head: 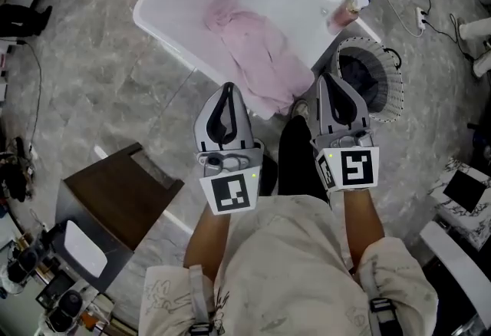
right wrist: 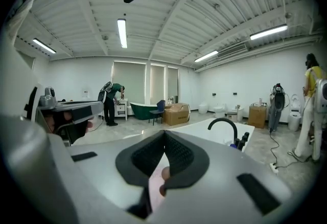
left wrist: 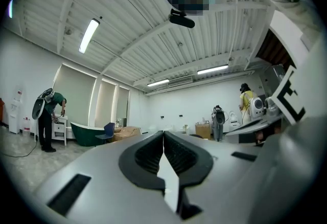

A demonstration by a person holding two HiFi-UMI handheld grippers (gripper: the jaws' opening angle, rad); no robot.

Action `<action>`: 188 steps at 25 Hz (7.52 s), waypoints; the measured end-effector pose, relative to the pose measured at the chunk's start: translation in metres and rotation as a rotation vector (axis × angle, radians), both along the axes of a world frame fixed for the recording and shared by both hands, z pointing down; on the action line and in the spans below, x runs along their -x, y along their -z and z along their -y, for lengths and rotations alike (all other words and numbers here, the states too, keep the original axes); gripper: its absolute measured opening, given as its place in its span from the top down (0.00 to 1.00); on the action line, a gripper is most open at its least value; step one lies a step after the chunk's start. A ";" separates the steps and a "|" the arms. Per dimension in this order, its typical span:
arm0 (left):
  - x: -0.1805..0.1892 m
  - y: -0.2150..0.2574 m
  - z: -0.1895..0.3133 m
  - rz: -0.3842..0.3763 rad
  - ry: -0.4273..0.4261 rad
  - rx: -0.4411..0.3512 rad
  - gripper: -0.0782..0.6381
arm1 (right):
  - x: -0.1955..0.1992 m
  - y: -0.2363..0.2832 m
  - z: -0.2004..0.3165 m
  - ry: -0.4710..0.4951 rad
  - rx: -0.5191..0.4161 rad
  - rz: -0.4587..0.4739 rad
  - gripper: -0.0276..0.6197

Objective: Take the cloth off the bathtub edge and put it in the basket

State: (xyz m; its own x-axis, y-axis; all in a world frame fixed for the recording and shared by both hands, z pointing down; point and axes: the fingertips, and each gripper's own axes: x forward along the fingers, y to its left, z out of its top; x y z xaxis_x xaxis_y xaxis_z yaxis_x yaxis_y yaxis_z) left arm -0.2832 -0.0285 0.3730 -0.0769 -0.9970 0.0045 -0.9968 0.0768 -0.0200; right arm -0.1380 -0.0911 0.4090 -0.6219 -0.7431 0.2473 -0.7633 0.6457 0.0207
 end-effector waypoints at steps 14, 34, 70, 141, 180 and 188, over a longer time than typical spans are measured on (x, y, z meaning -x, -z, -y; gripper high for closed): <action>-0.006 -0.131 0.058 -0.024 0.033 0.182 0.89 | 0.017 -0.164 0.042 0.127 0.217 -0.164 0.97; -0.011 -0.211 0.039 -0.053 0.063 0.301 0.89 | 0.031 -0.350 -0.022 0.655 0.449 -0.615 0.41; -0.011 -0.213 0.032 -0.080 0.084 0.315 0.89 | 0.012 -0.385 -0.038 0.864 0.050 -0.985 0.78; -0.087 0.178 0.028 -0.014 -0.316 -0.186 0.89 | -0.159 0.252 -0.015 -0.487 -0.452 0.231 0.81; -0.403 0.144 0.188 0.001 -0.595 -0.097 0.89 | -0.510 0.228 0.070 -0.849 -0.468 0.108 0.81; -0.454 0.138 0.205 0.003 -0.624 -0.091 0.89 | -0.560 0.218 0.079 -0.875 -0.451 0.073 0.81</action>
State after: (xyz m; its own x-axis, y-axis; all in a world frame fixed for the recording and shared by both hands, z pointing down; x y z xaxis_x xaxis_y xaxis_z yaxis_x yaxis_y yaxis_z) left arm 0.1712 -0.2334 0.2347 0.5198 -0.8503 -0.0821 -0.8543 -0.5180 -0.0435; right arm 0.4221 -0.1700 0.1910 0.1895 -0.9634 -0.1894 -0.9771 -0.2040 0.0599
